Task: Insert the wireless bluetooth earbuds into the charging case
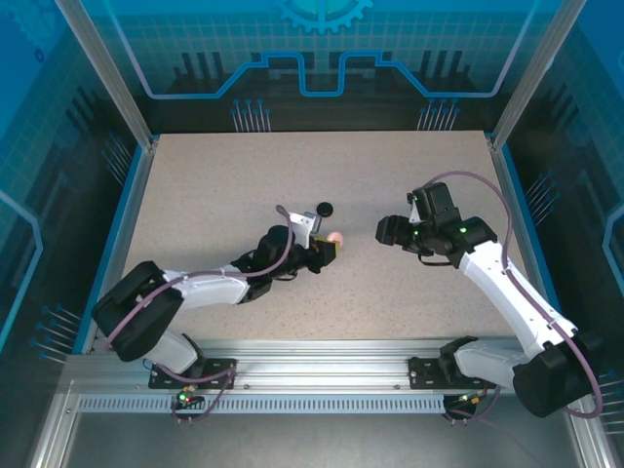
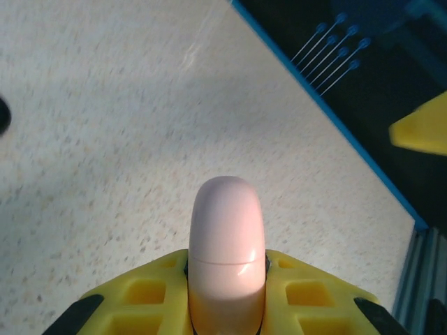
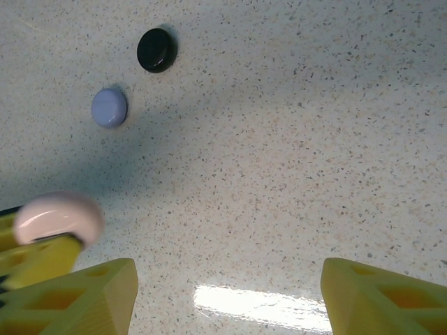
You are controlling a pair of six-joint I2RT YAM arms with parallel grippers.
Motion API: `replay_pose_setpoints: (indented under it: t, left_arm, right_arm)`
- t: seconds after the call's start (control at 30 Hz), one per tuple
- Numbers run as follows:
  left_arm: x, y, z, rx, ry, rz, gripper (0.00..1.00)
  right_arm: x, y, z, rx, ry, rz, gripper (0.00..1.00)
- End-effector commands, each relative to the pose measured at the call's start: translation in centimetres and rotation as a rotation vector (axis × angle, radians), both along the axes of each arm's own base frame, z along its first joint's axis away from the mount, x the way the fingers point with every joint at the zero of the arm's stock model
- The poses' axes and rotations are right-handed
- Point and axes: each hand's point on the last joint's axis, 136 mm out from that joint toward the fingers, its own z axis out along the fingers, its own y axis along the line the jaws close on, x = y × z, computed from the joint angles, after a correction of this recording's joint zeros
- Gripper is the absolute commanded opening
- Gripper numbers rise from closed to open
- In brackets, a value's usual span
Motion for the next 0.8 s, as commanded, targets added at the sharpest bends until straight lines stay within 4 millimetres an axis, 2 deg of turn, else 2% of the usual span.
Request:
replay_pose_setpoints:
  t: [0.0,0.27,0.47,0.63,0.77]
  left_arm:
    - [1.3,-0.3,-1.3,-0.062,0.116,0.084,0.0]
    - [4.1,-2.0,-4.8,-0.079,0.254,0.179,0.0]
    - [5.0,-2.0,-7.0,-0.028,0.329,0.235,0.0]
    - [5.1,-1.7,-8.4,0.016,0.376,0.264,0.07]
    - [5.0,-1.8,-9.0,0.044,0.401,0.263,0.19]
  right_arm:
    - [0.4,-0.7,0.4,0.003,-0.032,-0.031,0.71]
    - [0.5,-1.0,0.3,-0.005,-0.029,-0.037,0.71]
    - [0.5,-1.4,0.9,-0.012,-0.041,-0.041,0.71]
    - [0.6,-1.6,1.6,-0.012,-0.054,-0.045,0.71]
    - [0.7,-1.7,2.2,-0.01,-0.066,-0.046,0.71]
